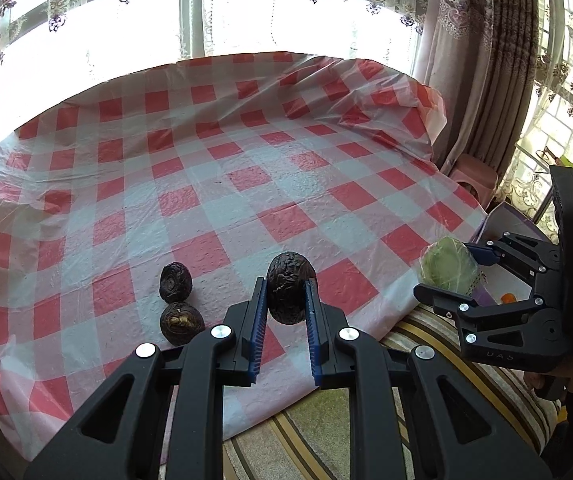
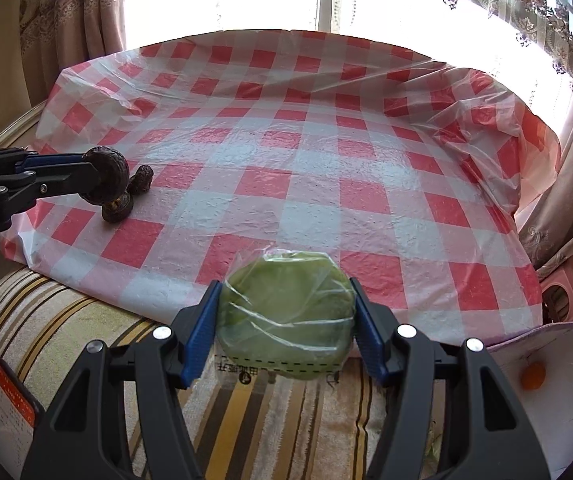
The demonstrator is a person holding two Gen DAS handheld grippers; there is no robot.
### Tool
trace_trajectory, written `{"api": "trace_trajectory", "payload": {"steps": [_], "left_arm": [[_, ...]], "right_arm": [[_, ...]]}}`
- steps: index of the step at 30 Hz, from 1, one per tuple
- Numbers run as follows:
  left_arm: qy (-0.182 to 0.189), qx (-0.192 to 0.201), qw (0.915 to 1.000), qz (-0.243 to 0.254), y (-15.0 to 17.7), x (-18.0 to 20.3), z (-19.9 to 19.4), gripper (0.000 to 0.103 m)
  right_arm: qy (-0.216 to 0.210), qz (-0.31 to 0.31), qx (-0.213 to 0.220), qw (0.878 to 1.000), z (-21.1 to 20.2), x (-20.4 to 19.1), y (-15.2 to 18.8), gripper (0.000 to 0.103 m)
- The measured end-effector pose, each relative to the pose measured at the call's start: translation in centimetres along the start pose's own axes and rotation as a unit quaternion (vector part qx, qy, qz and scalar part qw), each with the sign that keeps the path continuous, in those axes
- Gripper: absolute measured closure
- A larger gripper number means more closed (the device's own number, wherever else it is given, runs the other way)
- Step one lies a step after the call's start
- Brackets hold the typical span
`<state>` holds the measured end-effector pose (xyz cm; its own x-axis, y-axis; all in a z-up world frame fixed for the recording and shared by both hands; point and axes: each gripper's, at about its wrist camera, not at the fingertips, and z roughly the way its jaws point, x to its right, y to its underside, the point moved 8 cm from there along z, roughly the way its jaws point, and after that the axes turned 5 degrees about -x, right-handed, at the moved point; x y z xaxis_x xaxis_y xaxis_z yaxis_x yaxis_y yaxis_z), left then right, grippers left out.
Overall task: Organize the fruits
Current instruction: 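Carry the mangosteen and cabbage over the white box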
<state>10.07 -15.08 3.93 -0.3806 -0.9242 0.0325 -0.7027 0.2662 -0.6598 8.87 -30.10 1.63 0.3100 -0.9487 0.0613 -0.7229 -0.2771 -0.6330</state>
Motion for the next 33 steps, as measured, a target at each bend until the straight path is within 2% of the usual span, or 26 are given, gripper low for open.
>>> {"api": "trace_trajectory", "payload": {"steps": [8,14,24,33], "left_arm": [[0.021,-0.021,0.9976,0.062,-0.8,4.0,0.8,0.087],[0.04,-0.043,0.9912,0.119,-1.3,7.4,1.6,0.087],[0.081,-0.094,0.9687,0.215,-0.8,14.6,4.2,0.087],[0.125,-0.138,0.9486,0.256,-0.2,20.2,6.5,0.087]], "right_arm": [[0.013,0.016,-0.004,1.0,-0.9,2.5,1.7,0.041],[0.025,0.03,-0.011,0.999,-1.6,4.7,3.5,0.041],[0.055,0.063,-0.029,0.996,-2.5,9.4,7.3,0.041],[0.086,0.083,-0.041,0.992,-4.0,13.3,9.6,0.041]]}}
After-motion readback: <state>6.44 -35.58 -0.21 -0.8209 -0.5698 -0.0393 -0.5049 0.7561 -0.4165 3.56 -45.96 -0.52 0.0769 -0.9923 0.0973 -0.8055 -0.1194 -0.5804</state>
